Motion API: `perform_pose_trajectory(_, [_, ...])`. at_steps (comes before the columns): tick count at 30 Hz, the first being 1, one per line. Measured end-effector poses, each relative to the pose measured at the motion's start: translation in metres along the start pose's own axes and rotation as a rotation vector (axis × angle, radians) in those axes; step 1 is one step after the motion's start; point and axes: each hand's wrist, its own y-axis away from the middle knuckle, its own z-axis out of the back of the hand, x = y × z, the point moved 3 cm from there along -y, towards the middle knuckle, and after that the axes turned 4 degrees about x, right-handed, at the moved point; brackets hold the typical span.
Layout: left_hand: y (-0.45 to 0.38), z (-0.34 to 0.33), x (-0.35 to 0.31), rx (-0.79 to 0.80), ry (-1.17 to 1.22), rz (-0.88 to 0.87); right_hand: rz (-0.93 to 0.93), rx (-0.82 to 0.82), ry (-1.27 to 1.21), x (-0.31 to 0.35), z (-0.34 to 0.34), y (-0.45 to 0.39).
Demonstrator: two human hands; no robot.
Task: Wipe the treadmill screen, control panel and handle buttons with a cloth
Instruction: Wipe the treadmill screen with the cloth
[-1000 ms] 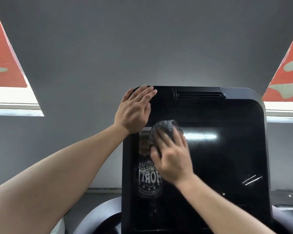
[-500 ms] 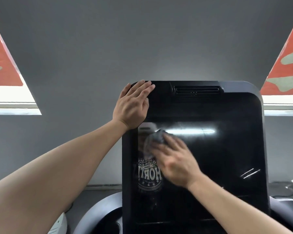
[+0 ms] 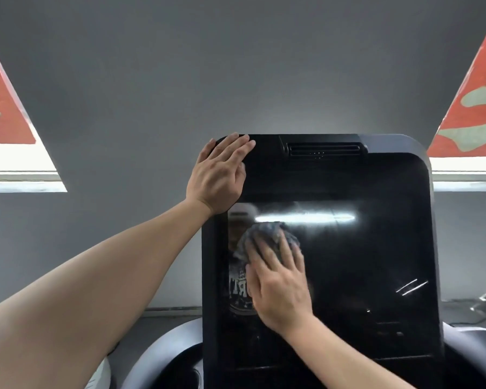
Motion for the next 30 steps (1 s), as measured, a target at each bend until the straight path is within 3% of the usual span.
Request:
perform_pose_trajectory(2, [0.0,0.002,0.001,0.004,-0.003,0.0,0.246,0.115,0.055,0.026,-0.017,0.03])
perform_pose_trajectory(4, [0.0,0.001,0.0,0.008,-0.007,-0.004,0.387,0.147,0.146,0.003,-0.009,0.024])
perform_pose_trajectory(6, [-0.001,0.001,0.0,0.005,-0.006,-0.006,0.297,0.089,0.154,-0.031,0.009,-0.001])
perform_pose_trajectory(9, [0.0,0.0,0.002,0.008,-0.003,-0.001,-0.026,0.024,0.043,-0.03,0.013,-0.003])
perform_pose_trajectory(10, [0.0,0.0,0.001,0.008,-0.003,-0.001,-0.025,0.018,0.027,-0.012,0.002,0.01])
perform_pose_trajectory(12, [0.0,0.0,0.001,0.007,-0.005,-0.001,0.174,0.092,0.04,0.025,-0.017,0.041])
perform_pose_trajectory(15, [-0.001,0.001,0.0,0.004,-0.009,0.001,0.366,0.179,0.144,0.006,-0.01,0.038])
perform_pose_trajectory(18, [-0.001,0.002,-0.001,0.0,-0.014,-0.006,0.133,0.109,0.089,-0.022,0.006,0.014])
perform_pose_trajectory(20, [0.0,0.002,-0.001,-0.001,-0.012,0.0,-0.006,0.075,0.014,0.0,-0.004,0.028])
perform_pose_trajectory(23, [0.0,0.003,-0.001,-0.003,-0.01,-0.003,0.224,0.162,-0.001,0.039,-0.026,0.068])
perform_pose_trajectory(25, [-0.001,0.002,-0.001,-0.001,-0.011,-0.005,0.343,0.199,0.094,0.014,-0.018,0.062])
perform_pose_trajectory(28, [-0.001,0.002,-0.001,-0.008,-0.011,-0.004,0.145,0.123,0.096,-0.032,0.003,0.036])
perform_pose_trajectory(30, [0.0,0.001,-0.001,-0.01,-0.012,0.0,-0.013,0.088,0.046,-0.021,0.0,0.043])
